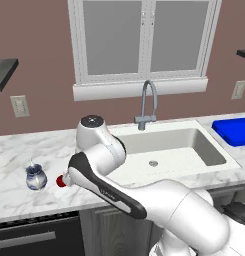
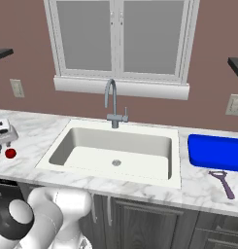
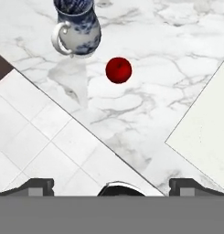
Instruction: Pick up all produce items and place them in the sink. Turn on the sink faucet to wash them. Then turn the sink off and put them in the tray.
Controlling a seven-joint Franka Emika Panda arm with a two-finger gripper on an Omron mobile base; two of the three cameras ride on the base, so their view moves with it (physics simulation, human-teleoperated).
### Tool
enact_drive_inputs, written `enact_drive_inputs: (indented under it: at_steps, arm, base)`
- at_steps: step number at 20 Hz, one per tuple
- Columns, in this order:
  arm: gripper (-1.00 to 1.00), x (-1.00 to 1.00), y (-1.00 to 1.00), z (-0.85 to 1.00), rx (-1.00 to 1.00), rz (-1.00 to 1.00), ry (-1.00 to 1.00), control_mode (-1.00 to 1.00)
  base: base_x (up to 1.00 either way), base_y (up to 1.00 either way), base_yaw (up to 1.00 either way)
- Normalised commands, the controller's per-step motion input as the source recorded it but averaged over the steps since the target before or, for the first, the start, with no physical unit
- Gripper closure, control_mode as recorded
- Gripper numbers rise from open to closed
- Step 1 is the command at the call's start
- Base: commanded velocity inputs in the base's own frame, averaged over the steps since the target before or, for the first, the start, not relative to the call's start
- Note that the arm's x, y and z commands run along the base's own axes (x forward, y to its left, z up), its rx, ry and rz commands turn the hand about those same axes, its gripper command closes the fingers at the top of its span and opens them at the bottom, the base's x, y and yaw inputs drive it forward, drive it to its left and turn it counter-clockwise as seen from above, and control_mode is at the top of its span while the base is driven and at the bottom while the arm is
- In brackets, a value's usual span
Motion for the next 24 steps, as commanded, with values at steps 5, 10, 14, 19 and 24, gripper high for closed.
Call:
enact_drive_inputs:
  at_steps: [5,10,14,19,24]
  arm:
    - [-1.00,0.13,0.24,-0.27,0.00,0.08,0.01,-1.00]
    - [-1.00,0.22,0.09,-0.19,0.00,0.06,0.02,-1.00]
    - [-1.00,0.30,0.05,-0.18,0.00,0.06,0.03,-1.00]
    - [-1.00,0.29,0.11,-0.22,0.00,0.05,0.05,-1.00]
    - [-1.00,0.25,0.20,-0.21,0.00,0.04,0.06,-1.00]
  base:
    - [0.00,0.00,0.00]
    - [0.00,0.00,0.00]
    - [0.00,0.00,0.00]
    - [0.00,0.00,0.00]
    - [0.00,0.00,0.00]
